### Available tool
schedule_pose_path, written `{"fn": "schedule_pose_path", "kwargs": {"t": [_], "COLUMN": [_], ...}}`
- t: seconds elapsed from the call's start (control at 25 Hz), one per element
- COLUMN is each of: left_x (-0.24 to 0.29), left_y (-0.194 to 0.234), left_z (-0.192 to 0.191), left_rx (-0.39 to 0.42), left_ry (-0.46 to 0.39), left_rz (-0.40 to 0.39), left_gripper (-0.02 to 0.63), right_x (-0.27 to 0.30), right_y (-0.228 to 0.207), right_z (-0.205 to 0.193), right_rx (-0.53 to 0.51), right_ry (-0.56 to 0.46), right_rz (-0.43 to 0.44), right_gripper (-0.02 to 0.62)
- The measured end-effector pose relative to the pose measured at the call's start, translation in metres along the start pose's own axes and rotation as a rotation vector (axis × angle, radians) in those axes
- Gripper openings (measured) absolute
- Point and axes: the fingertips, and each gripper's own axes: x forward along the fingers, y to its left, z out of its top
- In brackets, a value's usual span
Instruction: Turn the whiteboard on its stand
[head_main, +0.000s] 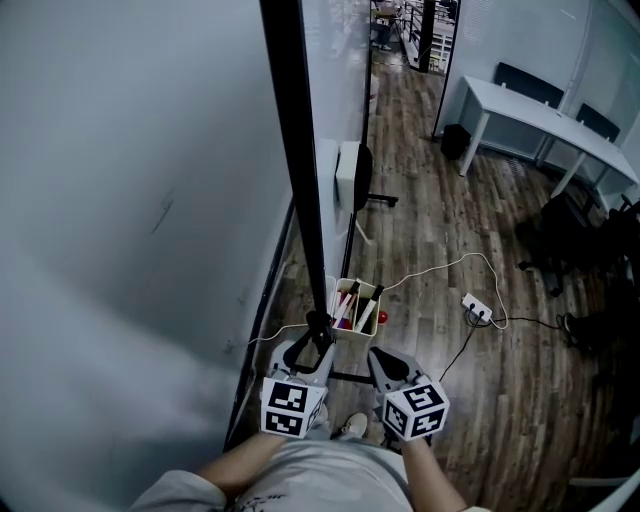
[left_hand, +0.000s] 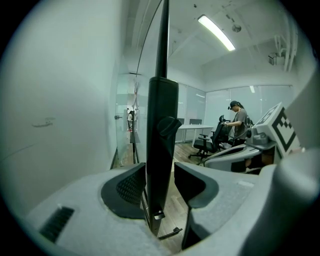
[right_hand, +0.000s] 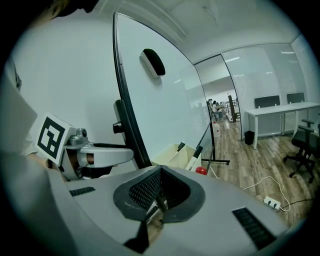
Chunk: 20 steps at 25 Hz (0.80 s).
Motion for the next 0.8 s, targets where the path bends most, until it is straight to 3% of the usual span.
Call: {"fn": "schedule_pose_path", "kwargs": {"t": [0.16,0.32,0.44,0.8], "left_x": [-0.010,-0.015,-0.016,-0.003], "left_y": [0.001,0.003,-0.005,-0.041], "left_z": [-0.005,-0.007,-0.005,0.000], "left_rx": [-0.004,-0.020,-0.030,-0.023], "left_ry": [0.004,-0.001,-0.004,-0.019], "left_rz": [0.004,0.014,-0.019,-0.120], "left_gripper": [0.152,0.052,0.013,0.011], "right_x": [0.001,0.001,0.000,-0.008], "right_y": [0.002,0.004,0.005,0.001], "right_z": [-0.002,-0.003,-0.004,-0.006], "right_rx": [0.003,0.001,0.001,-0.013], "right_ry": [0.005,0.010,0.012,0.016], "right_rz": [0.005,0.010,0.012,-0.027], "right_gripper": [-0.005,-0.005,-0.005,-0.005]}}
